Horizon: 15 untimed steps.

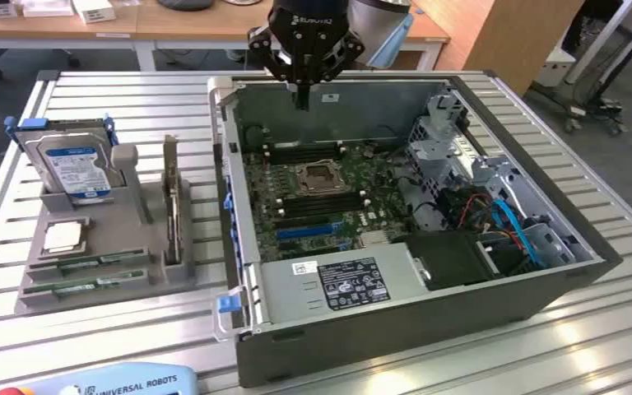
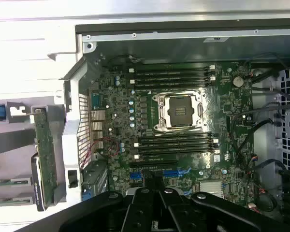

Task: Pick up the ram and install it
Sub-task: 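Reach for the ram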

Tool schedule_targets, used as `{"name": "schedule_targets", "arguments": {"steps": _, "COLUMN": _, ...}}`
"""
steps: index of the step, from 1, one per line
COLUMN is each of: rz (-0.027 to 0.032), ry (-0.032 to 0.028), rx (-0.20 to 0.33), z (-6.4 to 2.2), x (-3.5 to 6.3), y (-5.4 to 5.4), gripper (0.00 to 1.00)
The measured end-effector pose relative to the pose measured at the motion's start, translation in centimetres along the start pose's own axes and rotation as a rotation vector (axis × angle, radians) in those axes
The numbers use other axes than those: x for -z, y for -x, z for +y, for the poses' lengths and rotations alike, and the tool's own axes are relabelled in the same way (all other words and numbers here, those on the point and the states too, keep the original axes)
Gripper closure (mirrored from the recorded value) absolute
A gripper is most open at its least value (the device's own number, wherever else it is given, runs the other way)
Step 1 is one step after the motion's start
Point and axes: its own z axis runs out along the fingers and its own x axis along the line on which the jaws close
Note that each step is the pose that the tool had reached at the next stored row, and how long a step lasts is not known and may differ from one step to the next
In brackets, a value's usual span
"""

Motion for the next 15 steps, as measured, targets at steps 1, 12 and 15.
{"name": "schedule_targets", "arguments": {"steps": 1, "rz": 0.0, "ry": 0.0, "rx": 0.0, "z": 0.0, "x": 0.0, "y": 0.0, "gripper": 0.9}}
{"name": "schedule_targets", "arguments": {"steps": 12, "rz": 0.0, "ry": 0.0, "rx": 0.0, "z": 0.0, "x": 0.0, "y": 0.0, "gripper": 0.9}}
{"name": "schedule_targets", "arguments": {"steps": 15, "rz": -0.0001, "ry": 0.0002, "rx": 0.0, "z": -0.02, "x": -0.01, "y": -0.2, "gripper": 0.9}}
